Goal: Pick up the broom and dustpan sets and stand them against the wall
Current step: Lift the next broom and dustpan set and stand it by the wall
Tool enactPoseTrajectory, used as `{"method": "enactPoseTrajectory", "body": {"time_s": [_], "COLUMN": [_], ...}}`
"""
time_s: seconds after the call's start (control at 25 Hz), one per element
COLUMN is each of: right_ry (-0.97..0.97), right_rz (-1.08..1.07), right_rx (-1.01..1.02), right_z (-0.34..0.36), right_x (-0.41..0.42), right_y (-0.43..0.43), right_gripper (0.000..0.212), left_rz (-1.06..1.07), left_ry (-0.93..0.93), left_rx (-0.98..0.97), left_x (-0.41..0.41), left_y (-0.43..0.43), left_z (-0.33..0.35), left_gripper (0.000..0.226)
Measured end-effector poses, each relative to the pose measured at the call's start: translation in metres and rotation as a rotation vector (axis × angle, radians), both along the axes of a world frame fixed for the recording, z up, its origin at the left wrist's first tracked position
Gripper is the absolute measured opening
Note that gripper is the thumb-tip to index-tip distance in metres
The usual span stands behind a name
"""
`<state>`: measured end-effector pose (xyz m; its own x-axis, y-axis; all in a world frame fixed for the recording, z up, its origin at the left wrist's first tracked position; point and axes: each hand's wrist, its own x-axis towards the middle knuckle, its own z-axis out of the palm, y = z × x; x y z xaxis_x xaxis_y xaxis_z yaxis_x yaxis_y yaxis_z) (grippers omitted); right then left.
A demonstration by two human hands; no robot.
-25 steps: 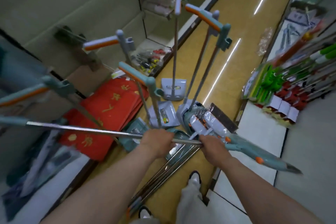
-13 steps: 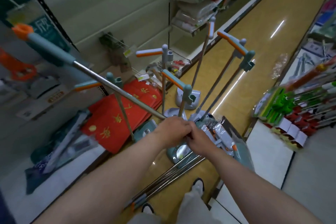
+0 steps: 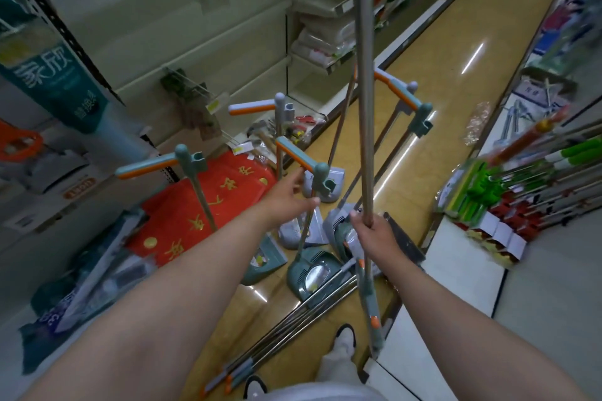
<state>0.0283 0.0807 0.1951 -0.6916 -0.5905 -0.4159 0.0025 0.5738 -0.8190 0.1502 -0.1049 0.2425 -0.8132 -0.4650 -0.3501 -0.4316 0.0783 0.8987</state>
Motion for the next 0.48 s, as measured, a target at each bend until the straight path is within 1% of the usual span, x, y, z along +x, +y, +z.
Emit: {"method": "enactPoseTrajectory", "body": {"time_s": [0.08,0.2,0.32,0.4,0.48], "right_ry": [-0.045,-0.094,-0.104,-0.106,-0.122], "right_rz": [-0.033,-0.06,-0.096,-0.174,-0.25], "right_rx": [0.003,0.031,0.031,-0.016,-0.053], "right_z": [0.003,0.003,0.003,0.008,0.011], "right_x": [-0.006,-0.008,-0.008,-0.01,-0.012], "right_y": [0.002,0.008,0.009,0.006,0.003], "right_gripper": [0.038,0.036,0.035,0.035,0.034], "left_rz": [0.03,0.029,-0.034,-0.073,-0.114], "left_ry": [-0.057,-0.105,-0.078,-0.07,-0.054], "left_rx": [0.039,0.098,0.027,-0.017,-0.026], "left_x": [-0.019,-0.033,-0.037,-0.038,-0.038], "left_y": [-0.004,0.002,0.006,0.006,0.001], "left_z": [-0.006,-0.021,-0.028,-0.02,-0.009], "left_gripper": [0.068,0.066,0.049,0.039,0.034]}}
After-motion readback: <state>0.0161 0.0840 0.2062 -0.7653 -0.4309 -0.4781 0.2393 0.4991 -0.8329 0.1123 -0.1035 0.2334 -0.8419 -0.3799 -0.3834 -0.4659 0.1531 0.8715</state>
